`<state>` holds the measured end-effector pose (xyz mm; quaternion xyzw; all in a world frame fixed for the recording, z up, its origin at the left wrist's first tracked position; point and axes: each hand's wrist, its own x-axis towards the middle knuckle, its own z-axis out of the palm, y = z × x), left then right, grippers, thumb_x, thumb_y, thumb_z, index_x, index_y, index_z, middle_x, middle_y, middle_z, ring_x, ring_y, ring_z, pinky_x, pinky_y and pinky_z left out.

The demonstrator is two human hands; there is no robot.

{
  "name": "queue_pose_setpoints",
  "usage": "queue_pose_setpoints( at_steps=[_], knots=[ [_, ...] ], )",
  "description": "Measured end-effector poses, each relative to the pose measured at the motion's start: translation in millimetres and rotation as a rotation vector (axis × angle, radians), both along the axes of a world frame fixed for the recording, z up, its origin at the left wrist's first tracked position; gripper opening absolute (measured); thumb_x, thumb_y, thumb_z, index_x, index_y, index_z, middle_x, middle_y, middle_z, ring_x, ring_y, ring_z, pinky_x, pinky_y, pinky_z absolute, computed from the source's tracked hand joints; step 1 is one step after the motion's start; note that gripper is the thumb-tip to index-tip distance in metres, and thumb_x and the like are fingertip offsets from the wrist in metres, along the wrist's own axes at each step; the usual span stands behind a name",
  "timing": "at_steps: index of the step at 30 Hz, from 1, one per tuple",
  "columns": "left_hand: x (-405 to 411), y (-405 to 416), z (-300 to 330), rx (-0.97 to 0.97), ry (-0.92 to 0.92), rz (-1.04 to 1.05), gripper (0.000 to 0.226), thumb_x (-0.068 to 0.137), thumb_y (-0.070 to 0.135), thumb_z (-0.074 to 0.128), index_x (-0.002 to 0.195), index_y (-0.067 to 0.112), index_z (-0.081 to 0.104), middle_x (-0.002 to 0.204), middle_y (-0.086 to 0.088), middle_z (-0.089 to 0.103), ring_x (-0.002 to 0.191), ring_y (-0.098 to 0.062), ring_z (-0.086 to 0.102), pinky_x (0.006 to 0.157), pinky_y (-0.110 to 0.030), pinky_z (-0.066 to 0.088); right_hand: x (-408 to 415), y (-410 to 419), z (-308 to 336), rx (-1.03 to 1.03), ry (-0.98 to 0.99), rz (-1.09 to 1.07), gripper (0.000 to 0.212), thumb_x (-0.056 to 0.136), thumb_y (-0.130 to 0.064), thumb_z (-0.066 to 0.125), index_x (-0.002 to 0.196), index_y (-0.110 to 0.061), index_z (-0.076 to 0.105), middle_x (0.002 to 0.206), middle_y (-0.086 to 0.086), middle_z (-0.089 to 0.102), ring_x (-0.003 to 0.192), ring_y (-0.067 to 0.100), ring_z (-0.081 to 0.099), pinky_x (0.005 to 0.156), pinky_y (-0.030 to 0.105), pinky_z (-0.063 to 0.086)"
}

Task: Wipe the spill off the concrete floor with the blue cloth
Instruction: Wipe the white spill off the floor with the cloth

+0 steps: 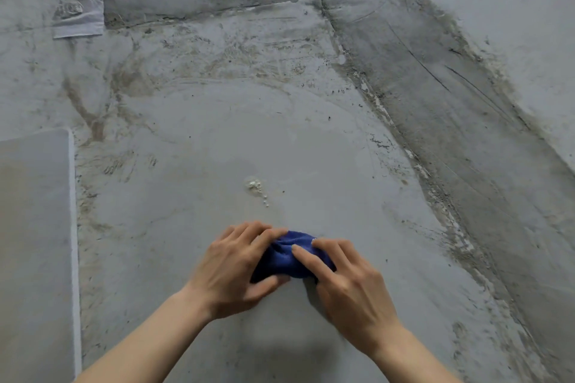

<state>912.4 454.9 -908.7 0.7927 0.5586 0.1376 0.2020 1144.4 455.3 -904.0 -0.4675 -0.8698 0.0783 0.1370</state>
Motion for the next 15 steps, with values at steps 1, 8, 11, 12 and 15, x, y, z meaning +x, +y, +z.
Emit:
queue_pose_setpoints(
  at_steps=[1,8,11,12,15],
  knots=[
    [-7,0,-1,0.014,0.002,-0.004,0.068,0.083,0.062,0.060,0.140,0.027,0.048,0.133,0.009,0.057,0.121,-0.013,0.053,0.103,-0.028,0.038,0,0,-4,0.001,-0.008,0.011,0.052,0.082,-0.016,0.074,0.131,-0.031,0.062,0.119,0.002,0.065,0.100,0.025,0.062,0.069,0.037,0.056],
    [-31,12,-24,0.047,0.197,0.308,0.085,0.093,0.068,0.030,0.159,0.018,0.012,0.168,-0.007,0.010,0.155,-0.024,0.004,0.124,-0.053,0.008,-14,-3,-10,-0.045,-0.075,0.107,0.060,0.080,-0.019,0.070,0.136,-0.034,0.056,0.138,0.008,0.059,0.122,0.035,0.057,0.084,0.045,0.050],
    [-36,13,-42,-0.005,0.228,0.417,0.085,0.092,0.069,0.026,0.159,0.018,0.011,0.168,-0.010,0.004,0.155,-0.028,0.000,0.123,-0.054,0.005,-25,-6,-7,-0.109,-0.092,0.126,0.060,0.080,-0.031,0.065,0.138,-0.039,0.053,0.145,0.006,0.055,0.130,0.035,0.053,0.091,0.053,0.046],
    [-38,12,-48,-0.022,0.234,0.436,0.086,0.092,0.069,0.025,0.159,0.017,0.013,0.168,-0.010,0.006,0.155,-0.028,0.001,0.123,-0.055,0.007,-28,-7,-8,-0.124,-0.101,0.127,0.061,0.079,-0.035,0.064,0.139,-0.040,0.052,0.148,0.005,0.053,0.133,0.034,0.051,0.093,0.055,0.044],
    [-39,10,-59,-0.028,0.261,0.448,0.087,0.091,0.069,0.027,0.158,0.015,0.016,0.167,-0.012,0.011,0.155,-0.029,0.004,0.123,-0.055,0.011,-37,-8,-13,-0.135,-0.150,0.174,0.065,0.083,-0.052,0.060,0.145,-0.043,0.043,0.154,0.004,0.046,0.140,0.033,0.045,0.097,0.061,0.040]
  ],
)
